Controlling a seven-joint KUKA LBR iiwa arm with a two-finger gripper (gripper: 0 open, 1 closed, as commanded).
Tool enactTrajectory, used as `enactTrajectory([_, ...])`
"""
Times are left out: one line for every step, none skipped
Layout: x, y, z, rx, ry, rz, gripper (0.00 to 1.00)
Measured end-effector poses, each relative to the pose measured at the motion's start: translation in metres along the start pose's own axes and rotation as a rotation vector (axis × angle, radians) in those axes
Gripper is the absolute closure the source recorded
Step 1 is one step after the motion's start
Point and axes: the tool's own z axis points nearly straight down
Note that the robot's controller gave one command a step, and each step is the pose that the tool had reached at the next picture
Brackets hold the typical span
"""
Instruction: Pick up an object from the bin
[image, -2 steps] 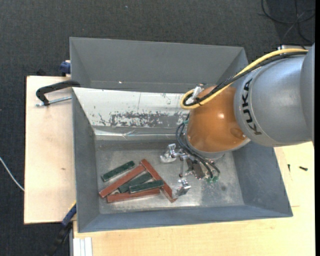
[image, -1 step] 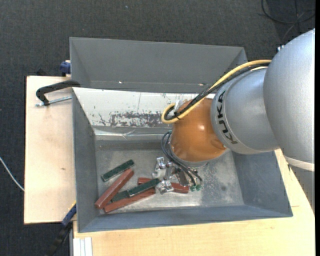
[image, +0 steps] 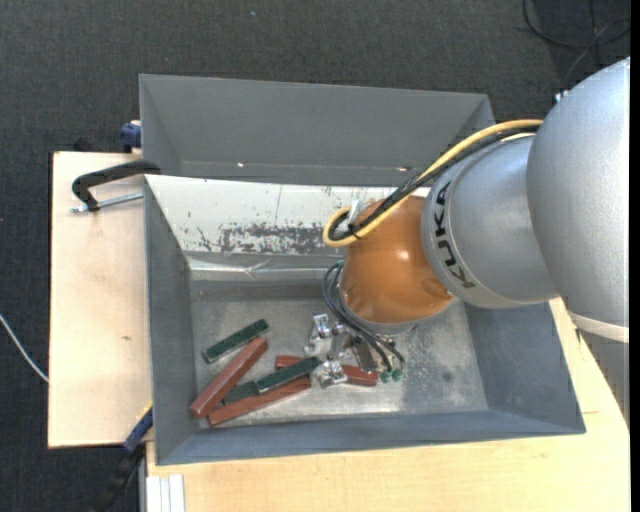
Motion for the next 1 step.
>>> enactTrajectory([-0.0019,-0.0223,-0.1355,-0.001,-0.003,0.020,1.00])
